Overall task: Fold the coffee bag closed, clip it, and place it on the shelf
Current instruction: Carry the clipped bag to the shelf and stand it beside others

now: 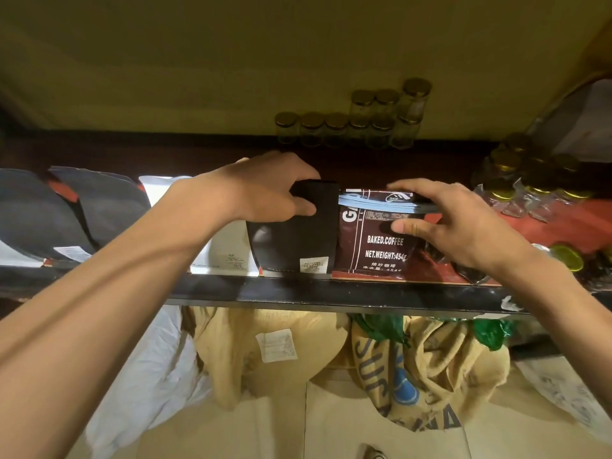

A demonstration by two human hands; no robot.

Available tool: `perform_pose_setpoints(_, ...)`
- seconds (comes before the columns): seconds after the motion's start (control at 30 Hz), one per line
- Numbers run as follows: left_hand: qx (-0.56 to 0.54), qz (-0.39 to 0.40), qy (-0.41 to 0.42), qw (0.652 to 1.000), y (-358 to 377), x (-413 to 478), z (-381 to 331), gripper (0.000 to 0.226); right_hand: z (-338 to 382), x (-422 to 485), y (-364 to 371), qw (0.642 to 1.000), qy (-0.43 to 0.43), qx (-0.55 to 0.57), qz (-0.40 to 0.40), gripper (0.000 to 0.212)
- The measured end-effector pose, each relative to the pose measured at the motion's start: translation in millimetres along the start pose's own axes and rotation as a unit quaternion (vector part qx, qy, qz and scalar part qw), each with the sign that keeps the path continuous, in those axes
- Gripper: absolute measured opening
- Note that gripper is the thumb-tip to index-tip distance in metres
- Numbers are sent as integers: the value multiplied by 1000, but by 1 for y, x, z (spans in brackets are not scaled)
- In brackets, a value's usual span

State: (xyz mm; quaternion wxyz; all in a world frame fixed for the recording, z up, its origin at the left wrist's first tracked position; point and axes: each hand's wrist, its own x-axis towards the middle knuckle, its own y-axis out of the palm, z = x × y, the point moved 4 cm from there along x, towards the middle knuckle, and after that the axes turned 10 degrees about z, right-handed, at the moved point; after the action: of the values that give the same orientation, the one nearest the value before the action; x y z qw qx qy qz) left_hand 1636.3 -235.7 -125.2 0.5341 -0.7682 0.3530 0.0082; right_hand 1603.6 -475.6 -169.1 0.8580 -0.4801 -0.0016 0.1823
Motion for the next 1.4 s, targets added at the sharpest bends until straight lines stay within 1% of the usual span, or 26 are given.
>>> perform_pose_setpoints(0.07, -5, -3, 3, 1000, 0, -1, 0, 11, -2, 3, -4, 1000, -7, 10, -15, 48)
perform_pose_setpoints(0.13, -2, -7, -3, 1000, 1, 0, 0, 21, -3, 3, -8, 998, -19, 54, -22, 33)
perform_pose_setpoints(0.17, 3, -7, -7, 1000, 1, 0, 0, 26, -4, 2, -10, 997, -26, 75, -20, 29)
perform_pose_setpoints(0.23, 7, -6, -13, 1000, 1, 1, 1, 33, -5, -3, -13, 994, -40, 101, -18, 26)
perform_pose_setpoints(0.37, 9, -9, -18, 1000, 2, 2, 0, 34, -11, -13, -13, 990, -53, 130, -9, 25)
perform_pose_setpoints(0.47, 15, -10, -22, 1000, 3, 2, -2, 31, -11, -10, -4, 990, -45, 130, -25, 25)
perform_pose_setpoints(0.6, 2, -10, -25, 1000, 2, 1, -3, 10, -8, -8, 4, 990, -36, 124, -53, 23)
perform_pose_setpoints(0.63, -1, -8, -24, 1000, 2, 1, -3, 5, -8, -8, 5, 990, -38, 125, -53, 24)
perform_pose_setpoints(0.73, -7, -3, -20, 1000, 3, 1, -8, 16, -6, -8, 5, 995, -26, 97, -30, 29)
perform_pose_setpoints(0.83, -4, -2, -16, 1000, 3, 2, -12, 22, -6, -7, 2, 998, -8, 60, -16, 50)
perform_pose_setpoints(0.93, -4, -1, -17, 1000, 1, 2, -12, 23, -5, -7, -2, 999, -3, 44, -32, 60)
perform_pose_setpoints(1.0, -1, 0, -18, 1000, 0, 2, -11, 26, -5, -7, -3, 999, -5, 38, -38, 63)
perform_pose_setpoints(1.13, 16, 4, -29, 999, -1, 0, -8, 43, -5, -7, -4, 998, 0, 49, -34, 68)
perform_pose_setpoints(1.27, 6, 0, -23, 1000, -1, -2, -4, 42, -6, -8, -4, 997, -2, 63, -42, 66)
perform_pose_setpoints(1.33, -3, -16, -20, 1000, -1, -3, -2, 47, -5, -9, -5, 996, -4, 71, -44, 67)
perform_pose_setpoints(1.4, 6, -41, -14, 999, -2, -6, -2, 51, 1, -12, -6, 997, -11, 57, -43, 71)
